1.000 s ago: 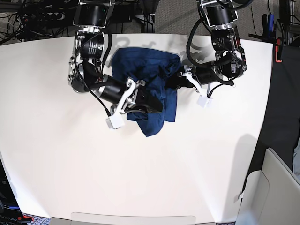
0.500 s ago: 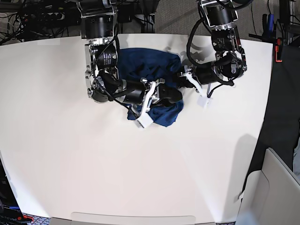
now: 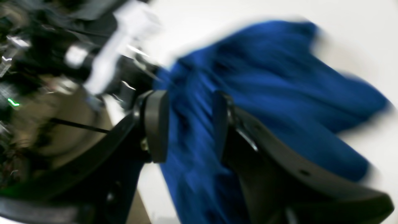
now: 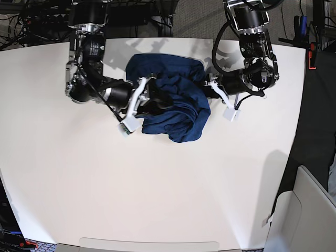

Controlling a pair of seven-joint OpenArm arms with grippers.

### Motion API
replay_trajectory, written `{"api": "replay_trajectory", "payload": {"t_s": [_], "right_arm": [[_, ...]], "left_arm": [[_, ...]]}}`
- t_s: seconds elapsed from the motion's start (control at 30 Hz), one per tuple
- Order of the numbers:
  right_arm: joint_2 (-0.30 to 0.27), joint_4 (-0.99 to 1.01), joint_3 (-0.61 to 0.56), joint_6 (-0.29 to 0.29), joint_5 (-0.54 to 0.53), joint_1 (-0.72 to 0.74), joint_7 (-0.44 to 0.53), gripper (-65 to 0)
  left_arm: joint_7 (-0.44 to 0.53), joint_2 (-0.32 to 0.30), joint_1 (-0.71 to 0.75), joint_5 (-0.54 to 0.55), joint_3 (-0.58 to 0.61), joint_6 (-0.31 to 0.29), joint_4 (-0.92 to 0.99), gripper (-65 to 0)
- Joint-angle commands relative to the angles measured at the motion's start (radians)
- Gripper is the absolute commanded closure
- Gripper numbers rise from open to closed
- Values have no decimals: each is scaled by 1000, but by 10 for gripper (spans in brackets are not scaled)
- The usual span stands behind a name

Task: Fold the T-shirt properly
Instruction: 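Lift the shirt end with the right gripper and fold it toward the left gripper, then release the folded end and hold the bundle edge with the right gripper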

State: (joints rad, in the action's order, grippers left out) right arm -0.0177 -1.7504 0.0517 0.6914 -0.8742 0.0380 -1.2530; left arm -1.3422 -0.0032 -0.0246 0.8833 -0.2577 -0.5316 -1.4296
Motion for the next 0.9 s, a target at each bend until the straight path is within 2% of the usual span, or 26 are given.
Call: {"api": "replay_trajectory", "payload": {"t_s": [0.0,0.17,0.3,0.53,0.87], "right_arm": [[-18,-38,29,7,-32,3,23,-236],[-118,-115,144,7,-30,-79,23,-236],[-150,-125,149,7,-3,-105,37,-238],[-143,-99,142,7,155,-100,45,-239],[-86,51,139,7,246,-34,45,-240]], "left_arm": [[-23,-8,-8,-16,-4,-3,-13,-15],[-23,-8,-11,-16,-4,-3,-12,-17],[-23,-8,-15,-16,-2,-3,-9,-19],[-23,-8,-13,-16,-2,-3,-9,-94],[-23,-8,-15,-16,-2,-3,-9,-98]]}}
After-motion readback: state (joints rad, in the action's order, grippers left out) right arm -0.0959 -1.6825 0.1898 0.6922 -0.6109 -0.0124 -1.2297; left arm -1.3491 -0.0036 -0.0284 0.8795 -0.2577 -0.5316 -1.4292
